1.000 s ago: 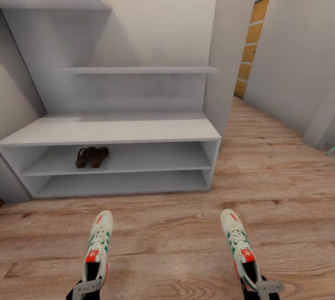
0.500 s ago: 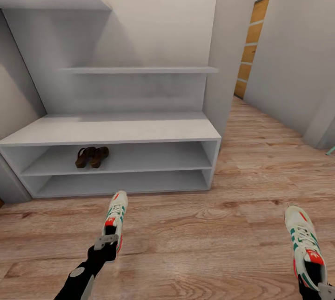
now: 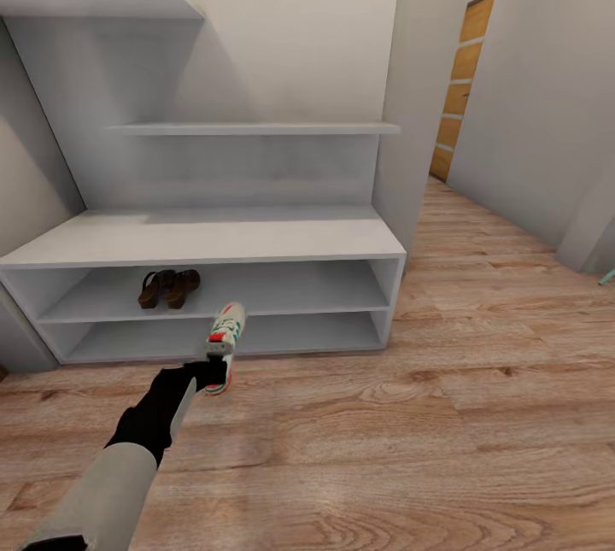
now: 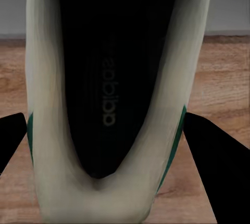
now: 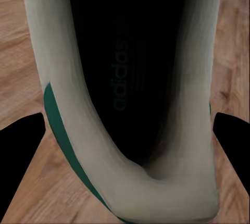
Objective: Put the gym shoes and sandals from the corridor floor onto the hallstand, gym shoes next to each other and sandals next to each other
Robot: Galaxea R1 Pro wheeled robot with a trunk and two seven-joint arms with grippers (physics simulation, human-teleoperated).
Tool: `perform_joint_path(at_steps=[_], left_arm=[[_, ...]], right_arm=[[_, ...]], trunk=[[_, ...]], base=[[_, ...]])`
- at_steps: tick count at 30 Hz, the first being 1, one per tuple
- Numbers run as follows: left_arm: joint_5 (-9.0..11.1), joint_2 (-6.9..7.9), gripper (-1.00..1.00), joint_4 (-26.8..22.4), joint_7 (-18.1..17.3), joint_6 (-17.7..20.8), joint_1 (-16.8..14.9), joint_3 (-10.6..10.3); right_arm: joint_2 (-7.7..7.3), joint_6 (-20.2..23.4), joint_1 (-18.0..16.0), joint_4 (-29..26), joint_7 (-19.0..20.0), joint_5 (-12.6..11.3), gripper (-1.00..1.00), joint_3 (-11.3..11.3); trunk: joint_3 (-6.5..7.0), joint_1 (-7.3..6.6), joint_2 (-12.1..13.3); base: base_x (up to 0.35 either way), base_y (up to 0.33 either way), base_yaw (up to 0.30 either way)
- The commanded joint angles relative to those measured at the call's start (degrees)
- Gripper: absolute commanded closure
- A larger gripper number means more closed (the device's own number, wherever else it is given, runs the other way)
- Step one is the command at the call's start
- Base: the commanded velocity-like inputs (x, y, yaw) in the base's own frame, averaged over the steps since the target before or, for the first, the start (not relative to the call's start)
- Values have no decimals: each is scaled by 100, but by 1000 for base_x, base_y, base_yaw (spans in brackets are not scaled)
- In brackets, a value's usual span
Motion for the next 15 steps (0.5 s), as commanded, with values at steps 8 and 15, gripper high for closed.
perform_joint_path(at_steps=[8,15], left_arm=[[-64,16,100,-40,92,262,-187,2],[-53,-9,100,-59,80,307,-204,32]], right_arm=[[25,-39,-5,-7,-12,51,100,-233],[218,-51,-5,-94,-14,56,100,-234]], trunk=[[-5,-1,-2],[-6,-1,-2]], base=[[0,0,0],[0,0,0]])
